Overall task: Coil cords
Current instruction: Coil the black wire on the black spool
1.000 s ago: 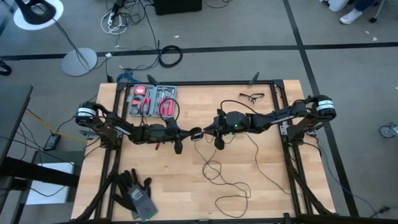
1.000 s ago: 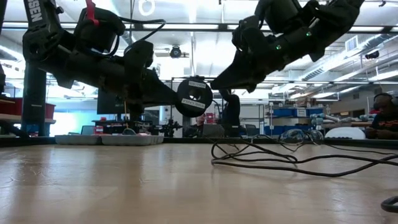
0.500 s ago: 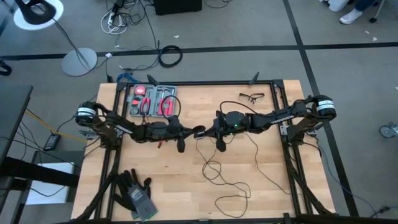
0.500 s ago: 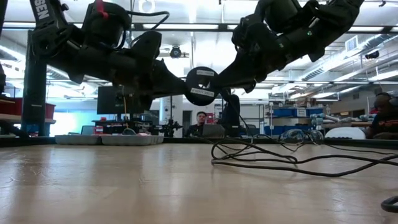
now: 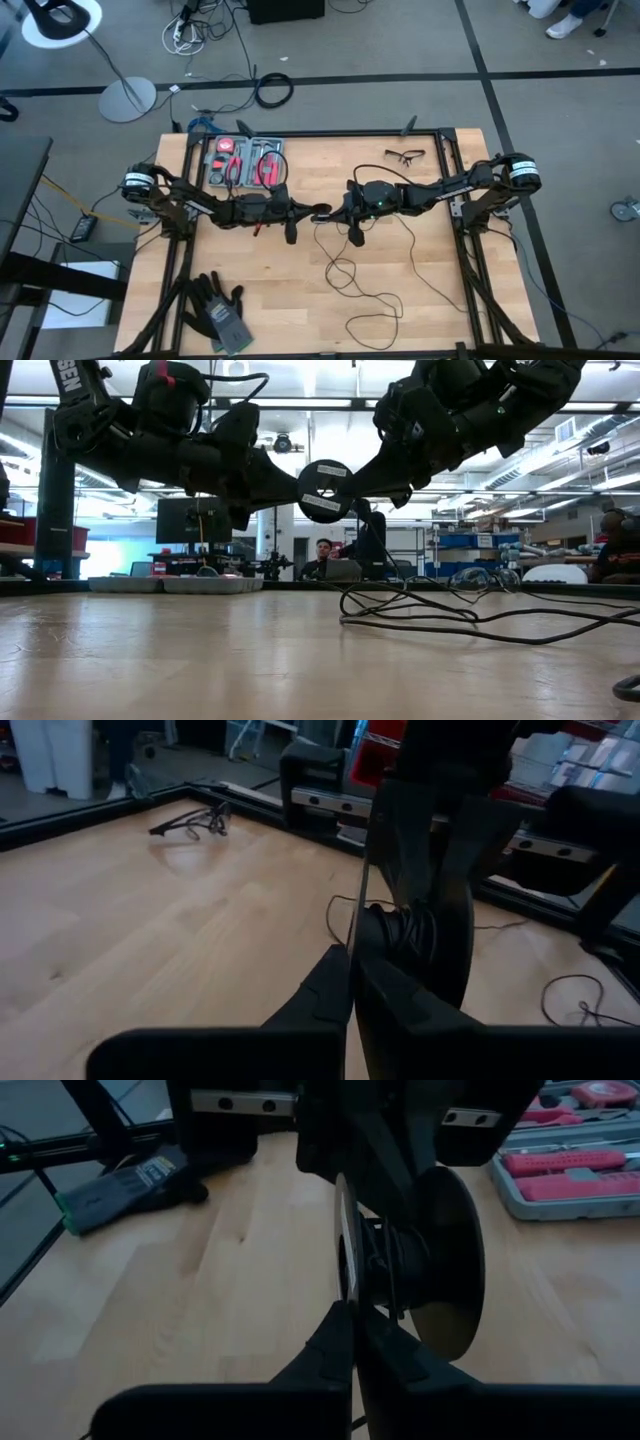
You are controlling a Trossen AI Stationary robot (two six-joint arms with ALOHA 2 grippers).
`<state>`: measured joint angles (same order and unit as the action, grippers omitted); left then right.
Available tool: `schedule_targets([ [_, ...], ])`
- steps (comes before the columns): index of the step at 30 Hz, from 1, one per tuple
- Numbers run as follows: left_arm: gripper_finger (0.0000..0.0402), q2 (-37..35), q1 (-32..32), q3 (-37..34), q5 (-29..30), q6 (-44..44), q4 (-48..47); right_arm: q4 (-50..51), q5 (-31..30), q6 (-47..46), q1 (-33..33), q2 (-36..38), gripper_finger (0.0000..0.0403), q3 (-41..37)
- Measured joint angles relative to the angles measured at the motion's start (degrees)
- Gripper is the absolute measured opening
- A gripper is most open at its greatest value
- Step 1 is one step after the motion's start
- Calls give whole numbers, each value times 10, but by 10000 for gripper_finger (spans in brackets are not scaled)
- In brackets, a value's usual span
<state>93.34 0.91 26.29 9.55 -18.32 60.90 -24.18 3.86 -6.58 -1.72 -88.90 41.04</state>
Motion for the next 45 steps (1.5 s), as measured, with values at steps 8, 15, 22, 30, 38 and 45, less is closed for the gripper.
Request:
schedule_targets([
  [8,17,0,0,-7,-18,-3,11,-4,11,8,0,0,1,0],
  [15,17,0,1,-7,-28,-4,9,-21,35,14,-1,-1,1,-1],
  [22,14,-1,1,-7,-29,1,8,-25,37,17,-2,-1,0,-1],
  [30,2,-1,1,-7,-31,2,7,-18,26,17,-2,-1,3,-1],
  [38,1,-1,-5,-20,31,-25,-2,6,-31,1,-6,0,51,1],
  [45,0,0,-8,-32,113,-65,-47,23,-40,-9,-12,0,66,1],
])
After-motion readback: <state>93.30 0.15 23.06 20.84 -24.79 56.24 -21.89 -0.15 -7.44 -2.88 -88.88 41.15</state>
